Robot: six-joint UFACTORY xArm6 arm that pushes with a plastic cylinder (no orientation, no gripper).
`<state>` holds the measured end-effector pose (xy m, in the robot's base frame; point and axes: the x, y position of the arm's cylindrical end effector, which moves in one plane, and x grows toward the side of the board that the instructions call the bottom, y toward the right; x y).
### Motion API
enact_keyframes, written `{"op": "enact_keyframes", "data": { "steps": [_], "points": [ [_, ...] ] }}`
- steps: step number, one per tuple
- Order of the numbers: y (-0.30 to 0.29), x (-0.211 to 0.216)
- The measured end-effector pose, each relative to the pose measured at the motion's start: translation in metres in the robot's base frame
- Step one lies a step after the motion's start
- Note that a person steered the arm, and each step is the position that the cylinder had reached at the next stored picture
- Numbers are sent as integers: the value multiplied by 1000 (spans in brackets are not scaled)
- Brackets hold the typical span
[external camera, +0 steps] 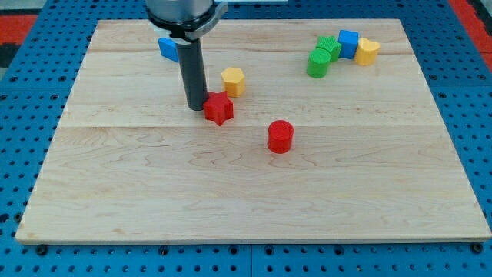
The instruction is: Push the red circle closer to the red star
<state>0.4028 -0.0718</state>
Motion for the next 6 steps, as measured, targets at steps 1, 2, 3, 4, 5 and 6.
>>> {"op": "enact_keyframes", "data": {
  "steps": [1,2,3,4,5,6],
  "points": [
    [9,2],
    [-28,32],
    [-14,109],
    [101,112],
    [192,104],
    [162,85]
  ]
}}
